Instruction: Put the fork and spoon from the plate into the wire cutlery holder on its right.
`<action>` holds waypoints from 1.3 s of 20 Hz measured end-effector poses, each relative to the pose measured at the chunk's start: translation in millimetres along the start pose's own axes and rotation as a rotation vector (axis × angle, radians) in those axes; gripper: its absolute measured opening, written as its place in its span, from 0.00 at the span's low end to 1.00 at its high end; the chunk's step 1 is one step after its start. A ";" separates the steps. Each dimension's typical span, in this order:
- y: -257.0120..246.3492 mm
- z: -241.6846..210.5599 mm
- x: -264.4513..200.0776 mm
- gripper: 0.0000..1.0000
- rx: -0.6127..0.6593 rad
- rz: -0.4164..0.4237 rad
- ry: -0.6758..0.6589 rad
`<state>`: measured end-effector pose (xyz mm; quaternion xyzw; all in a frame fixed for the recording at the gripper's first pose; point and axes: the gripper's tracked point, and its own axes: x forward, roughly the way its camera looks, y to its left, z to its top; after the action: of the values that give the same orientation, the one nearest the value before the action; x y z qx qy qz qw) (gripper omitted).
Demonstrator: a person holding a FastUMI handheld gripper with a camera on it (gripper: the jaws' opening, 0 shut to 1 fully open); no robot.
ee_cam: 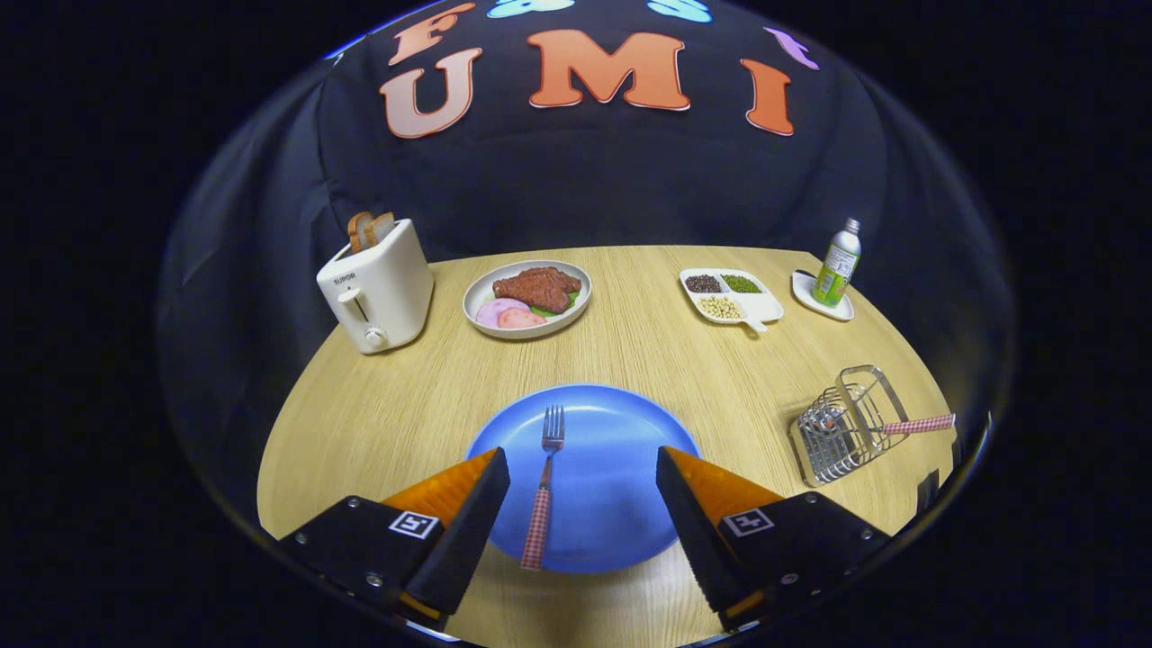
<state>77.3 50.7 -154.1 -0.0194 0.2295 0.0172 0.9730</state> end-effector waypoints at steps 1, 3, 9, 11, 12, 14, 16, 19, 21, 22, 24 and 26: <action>5.3 -6.7 4.5 0.99 0.000 0.007 0.007; 13.1 -19.0 14.3 0.99 0.009 0.019 0.020; 31.3 -61.1 36.4 0.83 0.033 0.053 0.115; 32.8 -65.7 38.5 0.68 0.025 0.048 0.124; 34.2 -67.4 40.4 0.54 0.024 0.049 0.125; 36.1 -68.8 42.1 0.35 0.020 0.049 0.129; 32.6 -69.4 42.7 0.20 0.026 0.037 0.137; 27.9 -66.6 39.0 0.10 0.049 0.034 0.141; 23.0 -59.8 33.1 0.07 0.043 0.045 0.144; 19.1 -55.0 27.8 0.06 0.046 0.058 0.145; 6.7 -41.2 16.1 0.06 0.061 0.083 0.146; -9.7 -27.5 3.8 0.06 0.071 0.100 0.153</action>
<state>68.9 39.9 -180.1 0.0253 0.3042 0.0562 0.9506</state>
